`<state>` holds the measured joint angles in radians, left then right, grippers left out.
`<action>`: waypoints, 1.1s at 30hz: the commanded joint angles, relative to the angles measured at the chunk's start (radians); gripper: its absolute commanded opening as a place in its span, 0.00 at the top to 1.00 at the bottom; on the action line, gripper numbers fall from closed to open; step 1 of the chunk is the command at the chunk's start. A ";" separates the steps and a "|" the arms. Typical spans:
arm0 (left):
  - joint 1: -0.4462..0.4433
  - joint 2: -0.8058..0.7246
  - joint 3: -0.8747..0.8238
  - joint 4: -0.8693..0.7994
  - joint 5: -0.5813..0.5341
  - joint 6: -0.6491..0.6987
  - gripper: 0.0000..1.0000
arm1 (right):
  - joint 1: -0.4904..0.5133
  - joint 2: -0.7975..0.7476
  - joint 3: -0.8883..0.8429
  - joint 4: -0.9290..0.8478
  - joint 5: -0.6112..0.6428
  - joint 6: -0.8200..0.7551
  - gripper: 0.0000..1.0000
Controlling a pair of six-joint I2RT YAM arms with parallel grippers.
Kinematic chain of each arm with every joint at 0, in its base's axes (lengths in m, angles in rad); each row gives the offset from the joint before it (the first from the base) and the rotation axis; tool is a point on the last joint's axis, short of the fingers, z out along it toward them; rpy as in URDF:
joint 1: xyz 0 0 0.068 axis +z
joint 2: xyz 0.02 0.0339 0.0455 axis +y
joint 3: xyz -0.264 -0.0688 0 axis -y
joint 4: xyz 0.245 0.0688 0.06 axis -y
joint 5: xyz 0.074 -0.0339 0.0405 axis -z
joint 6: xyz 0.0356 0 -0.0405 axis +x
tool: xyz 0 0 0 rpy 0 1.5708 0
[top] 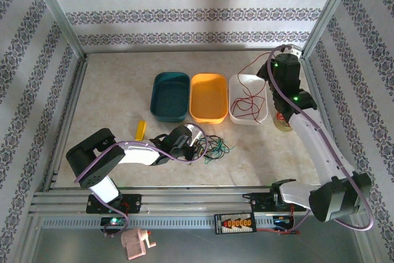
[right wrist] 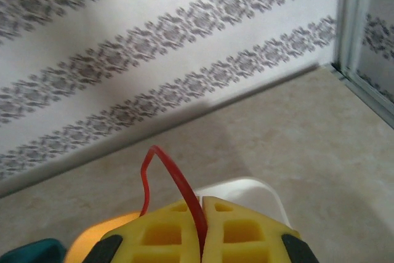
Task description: Untangle the cables
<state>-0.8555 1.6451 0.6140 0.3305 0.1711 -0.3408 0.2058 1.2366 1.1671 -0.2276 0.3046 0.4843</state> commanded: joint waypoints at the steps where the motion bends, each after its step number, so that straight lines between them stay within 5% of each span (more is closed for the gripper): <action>1: 0.006 0.035 -0.014 -0.133 -0.079 -0.004 1.00 | 0.022 0.023 -0.042 -0.040 0.165 0.063 1.00; 7: 0.003 0.039 -0.011 -0.136 -0.078 0.000 1.00 | 0.093 0.101 -0.104 -0.046 0.338 0.111 1.00; 16: -0.001 0.035 -0.004 -0.148 -0.082 0.005 1.00 | 0.096 0.259 -0.142 -0.073 0.276 0.222 1.00; 21: -0.003 0.028 -0.005 -0.150 -0.081 0.008 1.00 | 0.070 0.357 -0.120 -0.050 0.107 0.221 1.00; 30: -0.005 0.020 0.002 -0.163 -0.085 0.014 1.00 | 0.035 0.473 -0.109 -0.069 0.010 0.308 1.00; 33: -0.005 0.014 0.000 -0.169 -0.089 0.020 1.00 | 0.035 0.429 -0.118 -0.048 0.001 0.300 0.83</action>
<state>-0.8585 1.6447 0.6281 0.3016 0.1543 -0.3424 0.2443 1.7096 1.0424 -0.2840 0.3332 0.7616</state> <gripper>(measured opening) 0.066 0.138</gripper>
